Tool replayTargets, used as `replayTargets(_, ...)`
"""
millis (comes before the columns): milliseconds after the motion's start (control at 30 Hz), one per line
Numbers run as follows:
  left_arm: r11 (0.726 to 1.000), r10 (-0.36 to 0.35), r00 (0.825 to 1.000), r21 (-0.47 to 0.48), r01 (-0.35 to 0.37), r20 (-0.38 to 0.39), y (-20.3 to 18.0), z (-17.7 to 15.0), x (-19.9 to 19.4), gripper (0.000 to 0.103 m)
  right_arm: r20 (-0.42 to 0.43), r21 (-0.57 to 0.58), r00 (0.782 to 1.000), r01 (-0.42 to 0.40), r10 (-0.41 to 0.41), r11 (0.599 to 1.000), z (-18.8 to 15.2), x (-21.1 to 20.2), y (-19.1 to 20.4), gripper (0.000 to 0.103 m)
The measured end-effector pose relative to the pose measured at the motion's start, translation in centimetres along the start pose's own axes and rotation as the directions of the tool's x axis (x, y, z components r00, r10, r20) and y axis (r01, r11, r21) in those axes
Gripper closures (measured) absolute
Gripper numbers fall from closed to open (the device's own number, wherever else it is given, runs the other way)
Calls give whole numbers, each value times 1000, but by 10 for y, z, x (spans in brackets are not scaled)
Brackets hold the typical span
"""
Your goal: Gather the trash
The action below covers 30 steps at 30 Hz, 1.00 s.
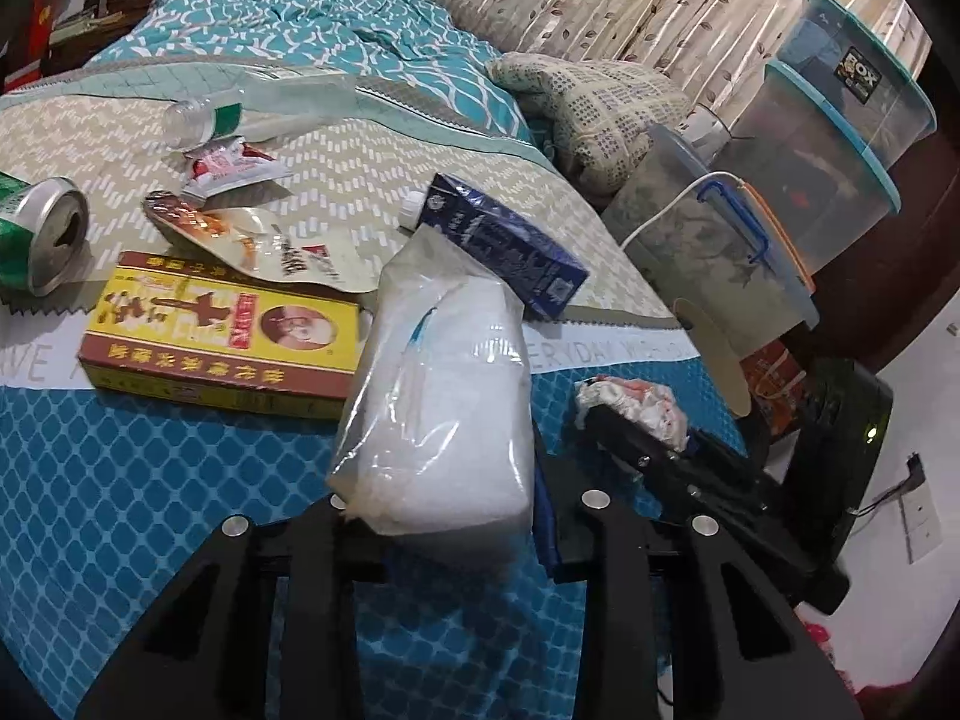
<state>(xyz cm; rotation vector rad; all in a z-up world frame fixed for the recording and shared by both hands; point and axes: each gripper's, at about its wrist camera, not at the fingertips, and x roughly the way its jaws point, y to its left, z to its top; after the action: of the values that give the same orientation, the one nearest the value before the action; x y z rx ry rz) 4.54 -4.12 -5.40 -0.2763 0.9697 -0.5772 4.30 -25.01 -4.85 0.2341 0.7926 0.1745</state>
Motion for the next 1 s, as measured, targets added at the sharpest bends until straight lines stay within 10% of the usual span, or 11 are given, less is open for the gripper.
replayTargets(433,983,-141,987,107,149,-78,-88,37,36,73,113,185,993,-5,-16,983,10,-61,-84,49)
replayTargets(833,904,-241,918,272,331,-316,-251,86,176,73,192,461,942,162,-276,872,17,-125,-248,47)
replayTargets(1000,877,-260,892,297,378,-371,-311,101,238,61,184,546,933,163,-308,822,17,-130,-297,28)
